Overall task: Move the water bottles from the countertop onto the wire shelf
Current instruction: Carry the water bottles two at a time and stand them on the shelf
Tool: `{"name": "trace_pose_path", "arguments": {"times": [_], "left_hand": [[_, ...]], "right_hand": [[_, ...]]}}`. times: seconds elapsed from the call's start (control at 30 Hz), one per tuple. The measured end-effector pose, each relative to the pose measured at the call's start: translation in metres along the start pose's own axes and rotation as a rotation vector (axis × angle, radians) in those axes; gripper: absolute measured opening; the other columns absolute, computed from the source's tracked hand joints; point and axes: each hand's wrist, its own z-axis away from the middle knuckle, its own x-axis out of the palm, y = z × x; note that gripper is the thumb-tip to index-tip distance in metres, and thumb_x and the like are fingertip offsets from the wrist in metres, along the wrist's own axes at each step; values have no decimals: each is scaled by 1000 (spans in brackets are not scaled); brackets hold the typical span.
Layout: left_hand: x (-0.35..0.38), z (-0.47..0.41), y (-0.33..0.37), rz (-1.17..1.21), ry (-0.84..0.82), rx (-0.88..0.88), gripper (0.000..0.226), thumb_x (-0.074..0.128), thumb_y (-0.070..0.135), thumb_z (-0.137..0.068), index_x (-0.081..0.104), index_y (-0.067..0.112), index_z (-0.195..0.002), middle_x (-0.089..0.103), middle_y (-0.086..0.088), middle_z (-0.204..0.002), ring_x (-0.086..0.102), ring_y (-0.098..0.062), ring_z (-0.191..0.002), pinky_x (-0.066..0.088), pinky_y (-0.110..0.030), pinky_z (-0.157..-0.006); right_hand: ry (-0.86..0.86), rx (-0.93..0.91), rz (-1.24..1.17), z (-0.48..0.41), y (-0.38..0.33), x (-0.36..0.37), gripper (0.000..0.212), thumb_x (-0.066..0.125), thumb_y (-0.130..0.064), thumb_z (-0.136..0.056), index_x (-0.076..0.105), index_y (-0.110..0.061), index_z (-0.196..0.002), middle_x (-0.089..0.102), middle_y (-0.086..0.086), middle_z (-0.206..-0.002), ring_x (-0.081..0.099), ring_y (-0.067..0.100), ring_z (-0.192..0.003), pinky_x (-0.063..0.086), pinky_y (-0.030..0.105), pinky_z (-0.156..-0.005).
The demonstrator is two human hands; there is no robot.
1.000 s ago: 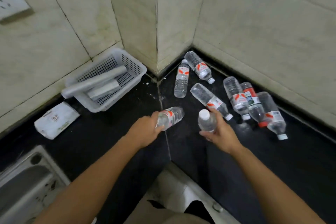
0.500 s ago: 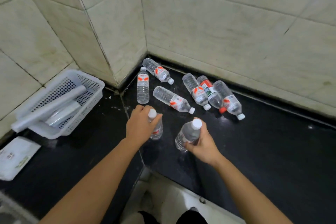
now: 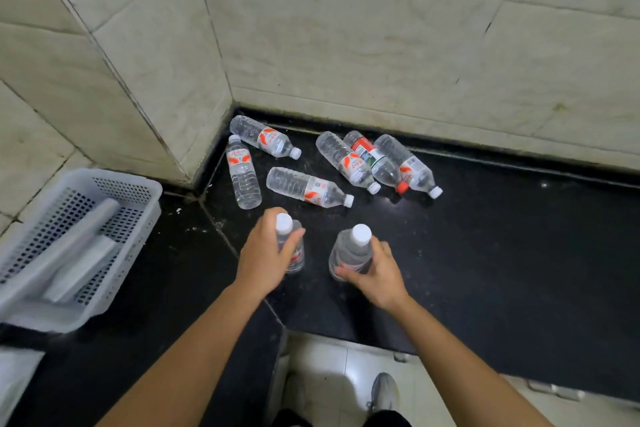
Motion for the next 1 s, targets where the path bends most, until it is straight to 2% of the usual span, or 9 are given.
{"name": "trace_pose_path", "arguments": {"times": [0.17, 0.3, 0.47, 0.57, 0.63, 0.73, 0.87, 0.93, 1.0], "left_hand": [[7, 2, -7, 208, -91, -115, 44, 63, 40, -94, 53, 20, -133, 53, 2, -124, 55, -18, -116, 43, -33, -97], [3, 2, -4, 182, -130, -111, 43, 56, 42, -97, 54, 17, -131, 55, -5, -124, 57, -24, -117, 43, -35, -98], [10, 10, 26, 189, -85, -104, 67, 41, 82, -83, 56, 30, -121, 62, -4, -119, 60, -26, -113, 47, -46, -98], [36, 30, 86, 262, -92, -8, 56, 45, 75, -88, 60, 32, -121, 66, 1, -118, 61, -23, -113, 47, -44, -98], [60, 47, 142, 333, -120, 74, 45, 52, 70, -88, 63, 32, -109, 68, 5, -106, 63, -21, -107, 47, -38, -92], [103, 80, 231, 459, -175, 153, 57, 54, 78, -81, 66, 27, -103, 72, 3, -101, 67, -19, -101, 51, -39, -92], [170, 142, 343, 597, -306, 194, 45, 57, 70, -86, 69, 27, -94, 74, 4, -92, 70, -17, -94, 55, -43, -91], [205, 182, 388, 652, -387, 216, 39, 59, 62, -90, 68, 25, -83, 72, 7, -80, 70, -9, -78, 57, -37, -78], [238, 223, 424, 699, -478, 229, 36, 60, 54, -94, 66, 22, -80, 71, 11, -71, 67, 0, -66, 53, -25, -66]], "right_hand": [[132, 95, -91, 23, 1, 11, 77, 92, -31, -71, 50, -20, -135, 47, -2, -124, 53, 4, -105, 40, 19, -92], [266, 178, -218, 55, 7, -3, 60, 88, -32, -76, 54, -22, -125, 59, -2, -119, 62, 13, -107, 48, 28, -91], [482, 236, -445, 117, 21, -71, 48, 84, -32, -81, 53, -24, -118, 64, -10, -109, 64, 5, -100, 52, 30, -85], [648, 236, -639, 151, 31, -125, 33, 79, -33, -85, 59, -27, -110, 70, -3, -107, 68, 16, -101, 53, 28, -78], [763, 234, -754, 173, 44, -161, 30, 79, -35, -85, 63, -26, -109, 73, 2, -105, 72, 24, -100, 59, 41, -85], [875, 219, -860, 217, 65, -214, 35, 81, -45, -81, 66, -25, -107, 76, 3, -100, 74, 26, -94, 59, 51, -91], [1002, 201, -900, 295, 100, -285, 58, 77, -66, -65, 68, -23, -102, 76, 10, -98, 74, 28, -91, 59, 52, -89], [1055, 205, -921, 333, 126, -319, 64, 74, -72, -67, 68, -21, -104, 76, 9, -95, 74, 26, -87, 61, 48, -85], [1053, 190, -1048, 370, 154, -351, 67, 70, -76, -71, 67, -15, -100, 72, 9, -85, 70, 24, -73, 59, 39, -69]]}}
